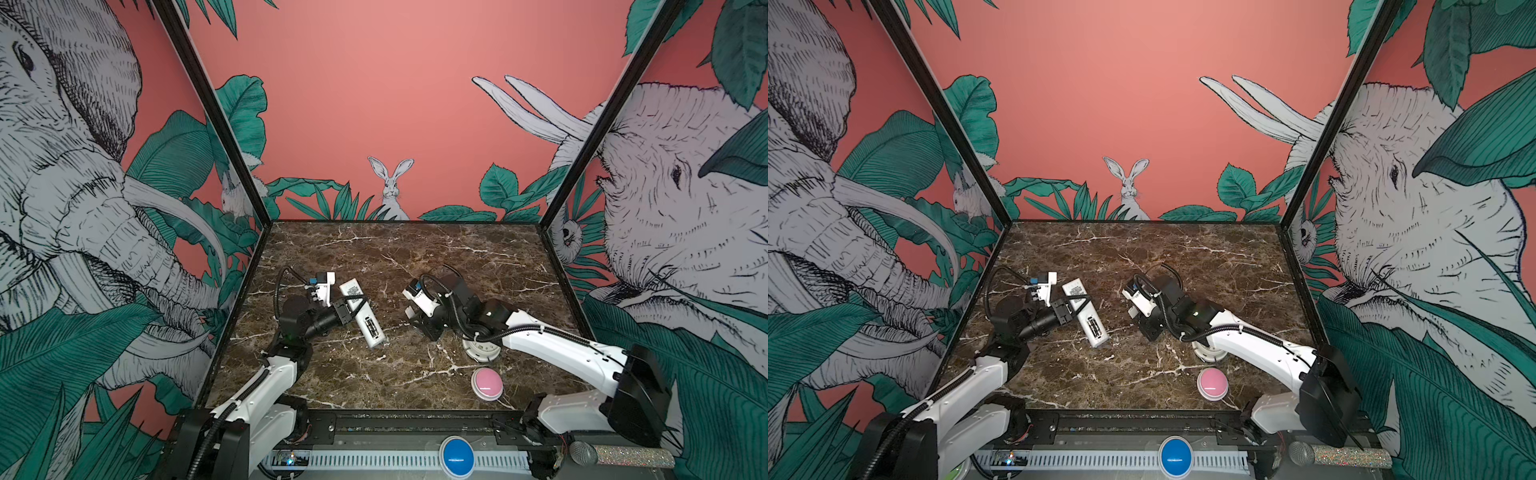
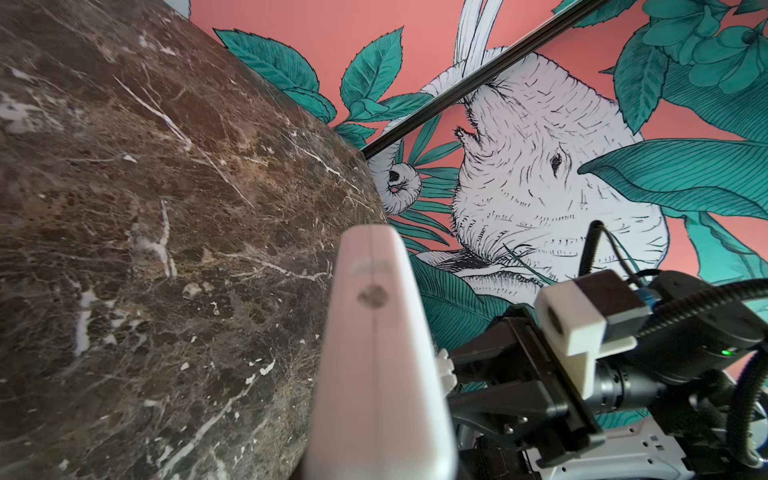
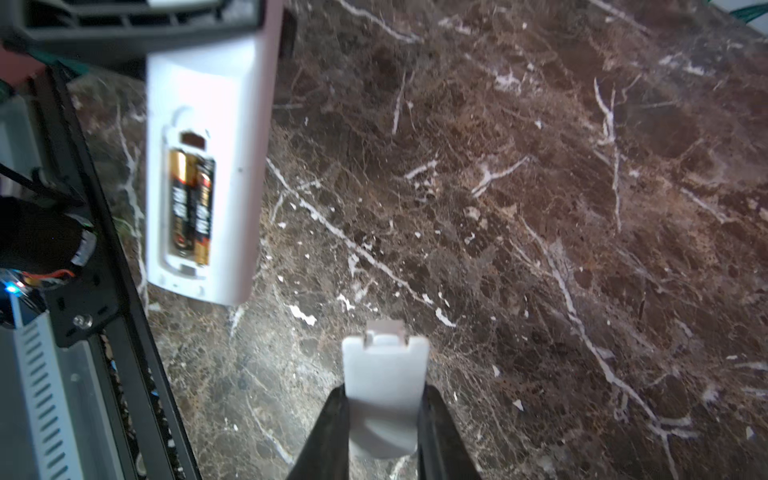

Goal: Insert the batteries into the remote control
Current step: 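Carry the battery cover with the right gripper toward the remote in the left gripper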

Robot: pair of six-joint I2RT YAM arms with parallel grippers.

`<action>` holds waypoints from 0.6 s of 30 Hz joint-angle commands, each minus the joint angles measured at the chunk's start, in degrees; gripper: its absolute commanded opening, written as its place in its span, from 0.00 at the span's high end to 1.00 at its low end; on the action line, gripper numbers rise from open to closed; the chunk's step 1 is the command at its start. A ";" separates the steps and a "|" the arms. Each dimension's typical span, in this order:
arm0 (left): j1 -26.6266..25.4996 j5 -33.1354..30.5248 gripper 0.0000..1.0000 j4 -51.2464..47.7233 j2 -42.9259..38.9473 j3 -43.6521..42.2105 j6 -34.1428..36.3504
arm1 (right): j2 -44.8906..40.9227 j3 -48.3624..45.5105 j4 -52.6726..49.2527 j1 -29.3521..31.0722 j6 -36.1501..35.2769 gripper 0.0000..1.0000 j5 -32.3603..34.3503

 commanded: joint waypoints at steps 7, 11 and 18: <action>0.27 -5.49 1.00 -2.40 -6.73 -0.92 4.21 | -1.83 -0.32 8.04 0.54 7.11 0.81 -4.91; 0.36 -5.61 1.00 -0.84 -6.23 -0.82 3.60 | -1.57 0.87 9.40 0.88 9.43 0.81 -5.15; 0.23 -7.01 1.00 0.94 -5.63 -0.82 2.32 | 0.45 3.90 9.20 2.59 14.66 0.81 -2.53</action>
